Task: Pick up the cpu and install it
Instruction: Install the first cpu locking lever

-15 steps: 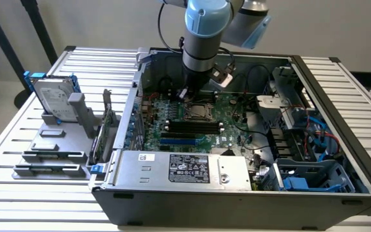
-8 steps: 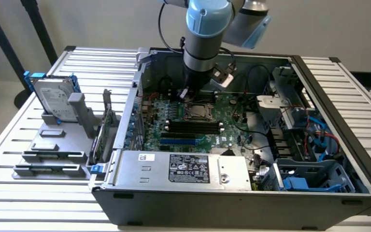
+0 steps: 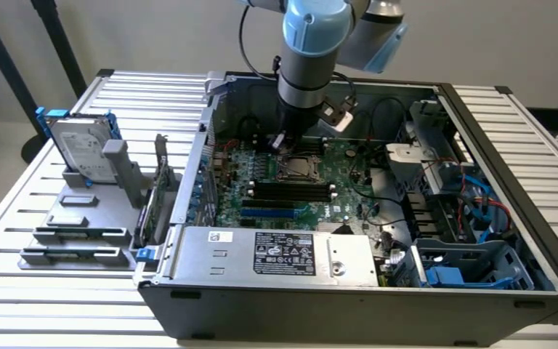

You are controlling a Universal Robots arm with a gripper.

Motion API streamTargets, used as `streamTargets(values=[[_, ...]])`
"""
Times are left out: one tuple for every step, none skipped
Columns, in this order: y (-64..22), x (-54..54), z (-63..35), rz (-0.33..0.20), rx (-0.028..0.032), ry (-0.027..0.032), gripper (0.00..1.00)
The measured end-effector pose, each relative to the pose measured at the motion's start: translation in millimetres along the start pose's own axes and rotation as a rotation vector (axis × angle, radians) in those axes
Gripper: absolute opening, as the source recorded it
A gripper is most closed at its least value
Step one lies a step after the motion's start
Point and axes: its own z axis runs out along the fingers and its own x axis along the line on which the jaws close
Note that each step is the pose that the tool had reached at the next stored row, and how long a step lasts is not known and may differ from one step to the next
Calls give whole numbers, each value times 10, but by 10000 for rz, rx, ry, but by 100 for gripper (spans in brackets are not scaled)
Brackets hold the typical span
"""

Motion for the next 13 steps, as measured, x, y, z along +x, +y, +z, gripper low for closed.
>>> streamTargets(values=[[4,3,2,0,-4,-6,14],[8,5,4,0,-7,-10,14],[12,7,6,0,-11,-16,14],[17,10,7,0,-15,-22,14],[22,13,9,1,-18,-27,14],[27,17,10,0,-22,-32,14],[33,20,12,1,-25,-36,14],[39,24,14,1,-30,-43,14],[46,28,15,1,-34,-49,14],[53,33,17,1,-37,-53,14],[61,38,18,1,-40,-56,14],[69,44,19,1,-42,-59,14],[77,50,21,1,-44,-61,14]])
